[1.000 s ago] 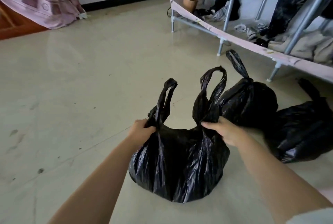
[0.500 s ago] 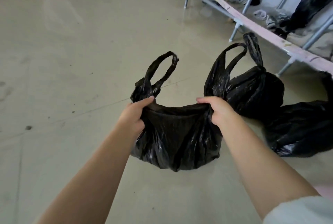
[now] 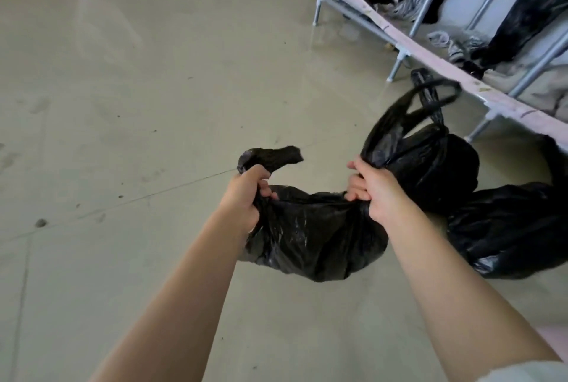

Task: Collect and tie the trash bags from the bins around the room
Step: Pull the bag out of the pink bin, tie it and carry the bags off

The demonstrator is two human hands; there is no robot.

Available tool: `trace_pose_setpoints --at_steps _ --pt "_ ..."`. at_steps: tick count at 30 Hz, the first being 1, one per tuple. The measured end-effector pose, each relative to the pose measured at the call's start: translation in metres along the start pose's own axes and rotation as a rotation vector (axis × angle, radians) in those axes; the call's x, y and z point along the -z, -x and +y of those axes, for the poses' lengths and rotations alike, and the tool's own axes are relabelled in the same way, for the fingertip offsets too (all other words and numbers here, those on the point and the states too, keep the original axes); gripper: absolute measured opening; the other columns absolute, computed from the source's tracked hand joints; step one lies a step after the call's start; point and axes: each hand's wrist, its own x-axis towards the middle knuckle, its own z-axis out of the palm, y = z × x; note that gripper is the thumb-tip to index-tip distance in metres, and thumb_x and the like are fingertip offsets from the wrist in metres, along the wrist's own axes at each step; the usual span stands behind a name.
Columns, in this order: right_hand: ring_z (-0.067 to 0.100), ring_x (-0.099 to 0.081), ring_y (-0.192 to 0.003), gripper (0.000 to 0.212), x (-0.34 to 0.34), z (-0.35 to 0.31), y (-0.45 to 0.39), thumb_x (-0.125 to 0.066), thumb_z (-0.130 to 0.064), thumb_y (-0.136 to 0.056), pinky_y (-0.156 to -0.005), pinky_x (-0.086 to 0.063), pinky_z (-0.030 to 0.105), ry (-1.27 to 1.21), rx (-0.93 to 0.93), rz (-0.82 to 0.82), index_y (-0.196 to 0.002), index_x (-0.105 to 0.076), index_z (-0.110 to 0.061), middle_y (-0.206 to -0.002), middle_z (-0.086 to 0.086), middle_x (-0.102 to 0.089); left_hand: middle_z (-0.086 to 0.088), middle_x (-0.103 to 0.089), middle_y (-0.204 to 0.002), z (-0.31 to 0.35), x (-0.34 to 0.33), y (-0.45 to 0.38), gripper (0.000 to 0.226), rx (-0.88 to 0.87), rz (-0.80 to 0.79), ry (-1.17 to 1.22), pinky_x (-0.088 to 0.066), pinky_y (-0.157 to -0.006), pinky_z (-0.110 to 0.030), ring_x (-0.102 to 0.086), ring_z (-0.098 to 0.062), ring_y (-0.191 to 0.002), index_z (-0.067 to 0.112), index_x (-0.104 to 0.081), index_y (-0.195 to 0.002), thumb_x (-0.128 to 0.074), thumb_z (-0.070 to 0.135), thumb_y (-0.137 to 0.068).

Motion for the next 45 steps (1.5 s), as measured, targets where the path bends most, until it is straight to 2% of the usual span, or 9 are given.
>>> trace_pose_setpoints --at_steps 2,7,12,15,18,30,36,42,45 --pt "0.005 -0.021 -0.026 0.027 0.000 0.002 0.003 -0.046 -0.036 -0.094 -0.040 -0.032 0.021 0.381 -0.035 -0.072 -0.074 -0.043 -0.019 -0.041 -0.005 -0.025 -0.002 -0.027 -0.053 -0.008 0.003 0.001 0.031 0.033 0.006 -0.193 -0.035 -0.048 -0.022 -0.031 -0.007 -0.031 0.012 -0.033 -0.062 -0.040 -0.006 -0.086" --pt "0.006 -0.026 -0.031 0.028 -0.009 0.002 0.015 -0.030 -0.020 -0.098 -0.047 -0.030 0.025 0.574 0.007 -0.276 -0.075 -0.044 -0.013 -0.063 0.000 -0.034 -0.002 -0.035 -0.052 -0.015 0.019 0.000 0.028 0.082 -0.147 -0.342 -0.035 -0.047 -0.020 -0.036 -0.011 -0.044 0.011 -0.036 -0.063 -0.044 -0.001 -0.088" --pt "0.014 -0.038 -0.040 0.033 -0.017 0.004 0.024 -0.038 -0.014 -0.096 -0.038 -0.030 0.009 1.079 0.166 -0.400 -0.065 -0.047 -0.009 -0.055 -0.002 -0.042 0.004 -0.063 -0.042 -0.015 0.019 0.014 0.024 -0.074 -0.418 -0.451 -0.048 -0.042 -0.012 -0.060 0.000 -0.039 0.008 -0.050 -0.076 -0.041 -0.008 -0.091" --pt "0.013 -0.037 -0.035 0.040 -0.020 0.006 0.027 -0.044 -0.016 -0.093 -0.039 -0.031 0.012 1.206 0.135 -0.443 -0.053 -0.038 -0.015 -0.039 -0.009 -0.042 0.006 -0.073 -0.060 -0.017 0.027 0.013 0.025 -0.066 -0.594 -0.470 -0.054 -0.057 -0.011 -0.069 0.001 -0.059 0.007 -0.057 -0.086 -0.076 0.017 -0.072" --pt "0.011 -0.029 -0.033 0.040 -0.019 0.008 0.026 -0.044 -0.014 -0.093 -0.040 -0.029 0.018 1.177 0.016 -0.470 -0.053 -0.037 -0.014 -0.033 -0.009 -0.037 0.013 -0.076 -0.080 -0.020 0.030 0.012 0.083 -0.060 -0.703 -0.586 -0.054 -0.069 -0.011 -0.071 0.002 -0.079 0.014 -0.061 -0.096 -0.087 0.056 -0.029" --pt "0.016 -0.032 -0.033 0.036 -0.018 0.010 0.026 -0.050 -0.011 -0.081 -0.042 -0.028 0.022 1.115 0.028 -0.295 -0.048 -0.037 -0.010 -0.022 -0.005 -0.038 0.002 -0.072 -0.096 -0.039 0.028 0.001 0.101 -0.177 -0.516 -0.293 -0.059 -0.073 -0.020 -0.072 -0.007 -0.084 0.013 -0.058 -0.106 -0.085 0.063 -0.022" --pt "0.017 -0.029 -0.038 0.035 -0.022 0.017 0.028 -0.052 -0.009 -0.078 -0.042 -0.025 0.023 1.172 0.003 -0.384 -0.047 -0.036 -0.013 -0.025 -0.008 -0.037 -0.005 -0.074 -0.086 -0.039 0.020 0.008 0.036 0.020 -0.379 -0.131 -0.059 -0.071 -0.026 -0.073 -0.012 -0.071 0.010 -0.065 -0.097 -0.048 0.040 -0.087" --pt "0.007 -0.027 -0.031 0.043 -0.015 0.019 0.027 -0.043 -0.018 -0.094 -0.037 -0.032 0.014 1.164 -0.171 -0.606 -0.052 -0.044 -0.011 -0.028 -0.010 -0.034 -0.016 -0.071 -0.080 -0.030 0.016 0.011 0.062 0.141 -0.340 0.125 -0.048 -0.079 -0.039 -0.066 -0.028 -0.081 0.005 -0.067 -0.087 -0.030 0.054 -0.093" --pt "0.004 -0.034 -0.030 0.038 0.003 0.017 0.024 -0.042 -0.011 -0.096 -0.043 -0.038 0.014 0.887 -0.299 -0.692 -0.059 -0.051 -0.011 -0.033 -0.010 -0.038 -0.003 -0.064 -0.050 -0.025 0.015 0.015 0.075 0.120 -0.484 0.057 -0.051 -0.057 -0.021 -0.063 -0.014 -0.048 0.012 -0.066 -0.044 -0.024 0.049 -0.095"
